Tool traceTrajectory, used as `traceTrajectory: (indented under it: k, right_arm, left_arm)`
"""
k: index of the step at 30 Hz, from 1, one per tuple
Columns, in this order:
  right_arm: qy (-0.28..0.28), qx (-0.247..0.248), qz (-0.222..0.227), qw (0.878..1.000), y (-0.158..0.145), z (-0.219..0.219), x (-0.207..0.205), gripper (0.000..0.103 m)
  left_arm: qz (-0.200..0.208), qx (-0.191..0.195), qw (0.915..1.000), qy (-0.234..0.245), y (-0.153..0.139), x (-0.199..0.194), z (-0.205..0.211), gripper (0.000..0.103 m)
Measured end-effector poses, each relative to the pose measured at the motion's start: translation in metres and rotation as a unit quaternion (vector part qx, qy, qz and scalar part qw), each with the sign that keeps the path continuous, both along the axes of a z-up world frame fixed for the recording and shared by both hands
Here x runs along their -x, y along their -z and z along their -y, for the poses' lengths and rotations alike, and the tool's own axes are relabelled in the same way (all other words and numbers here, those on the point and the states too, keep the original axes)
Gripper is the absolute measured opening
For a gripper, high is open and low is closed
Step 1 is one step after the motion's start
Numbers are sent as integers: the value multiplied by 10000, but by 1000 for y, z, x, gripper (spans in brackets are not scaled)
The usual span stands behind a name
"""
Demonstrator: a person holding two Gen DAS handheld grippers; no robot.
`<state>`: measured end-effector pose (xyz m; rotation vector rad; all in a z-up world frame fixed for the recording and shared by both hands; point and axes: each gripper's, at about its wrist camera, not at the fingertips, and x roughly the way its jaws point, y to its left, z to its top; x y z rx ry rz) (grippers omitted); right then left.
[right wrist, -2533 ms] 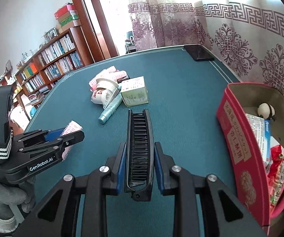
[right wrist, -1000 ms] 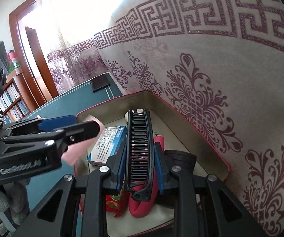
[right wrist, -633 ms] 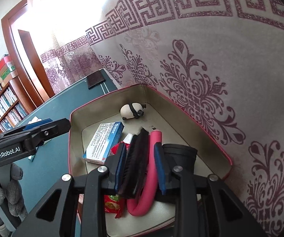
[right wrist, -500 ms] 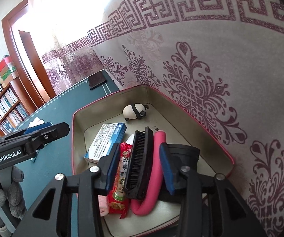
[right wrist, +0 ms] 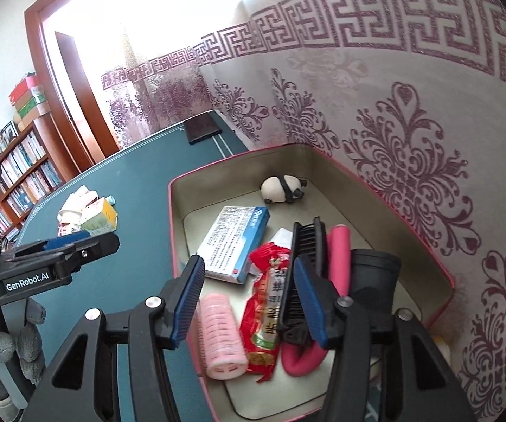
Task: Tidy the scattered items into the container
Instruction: 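Open left gripper releasing curler into tin while right gripper releases comb, then withdraw both grippers from the tin toward the remaining items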
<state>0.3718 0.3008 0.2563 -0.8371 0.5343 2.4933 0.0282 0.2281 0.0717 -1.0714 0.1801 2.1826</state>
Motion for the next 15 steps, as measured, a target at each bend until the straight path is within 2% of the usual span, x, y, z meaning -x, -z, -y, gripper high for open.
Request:
traceTrajectory:
  k: [8, 15]
  right_arm:
    - [-287, -59, -18, 9996, -4, 23, 19, 60]
    - [-600, -98, 1, 9982, -6, 47, 36, 62]
  left_arm:
    - [200, 20, 9972, -725, 15, 22, 58, 72]
    - [283, 8, 9912, -1295, 25, 39, 105, 72]
